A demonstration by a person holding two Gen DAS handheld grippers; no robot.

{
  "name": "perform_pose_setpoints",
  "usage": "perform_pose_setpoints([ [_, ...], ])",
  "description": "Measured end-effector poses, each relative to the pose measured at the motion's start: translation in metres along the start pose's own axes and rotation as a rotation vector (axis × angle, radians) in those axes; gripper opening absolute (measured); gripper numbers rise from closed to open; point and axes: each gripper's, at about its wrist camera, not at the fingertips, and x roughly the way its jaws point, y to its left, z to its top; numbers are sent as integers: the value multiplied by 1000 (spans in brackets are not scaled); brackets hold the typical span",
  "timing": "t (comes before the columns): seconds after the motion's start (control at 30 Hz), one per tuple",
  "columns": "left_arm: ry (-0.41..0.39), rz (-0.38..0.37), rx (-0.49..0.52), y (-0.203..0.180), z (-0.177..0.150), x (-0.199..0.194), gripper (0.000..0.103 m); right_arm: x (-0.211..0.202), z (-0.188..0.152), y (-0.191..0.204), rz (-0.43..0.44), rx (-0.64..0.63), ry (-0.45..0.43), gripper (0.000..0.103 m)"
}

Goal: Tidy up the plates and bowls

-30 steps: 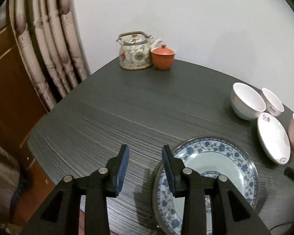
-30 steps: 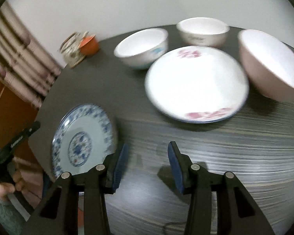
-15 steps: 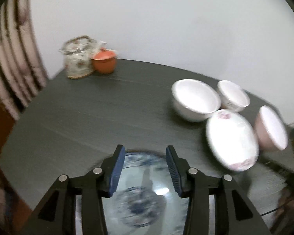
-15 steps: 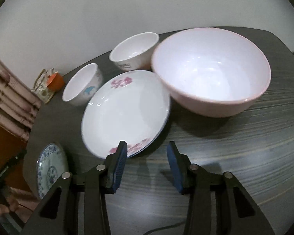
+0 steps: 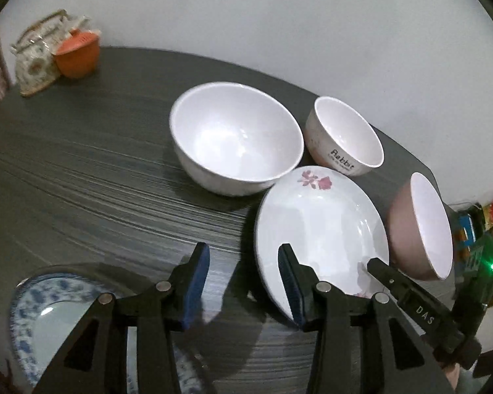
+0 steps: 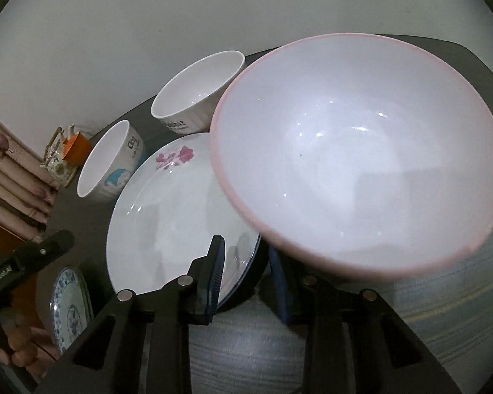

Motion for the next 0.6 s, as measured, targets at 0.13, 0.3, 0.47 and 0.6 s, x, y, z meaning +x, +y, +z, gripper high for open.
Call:
perform_pose_setpoints([
  [0.13,32,-1,-15,-2,7,20,44,4,5,-4,6,-6,0,26],
  [0.3,64,-17,-29,-5,13,39,44,12,8,-9,12,-3,13,22],
  [0.47,93,-33,-38,-8,13,54,44,13,12,-11,27,3,13,18],
  [0.6,107,-45,-45,-9,13,61,27,16,16,-14,35,0,23,13],
])
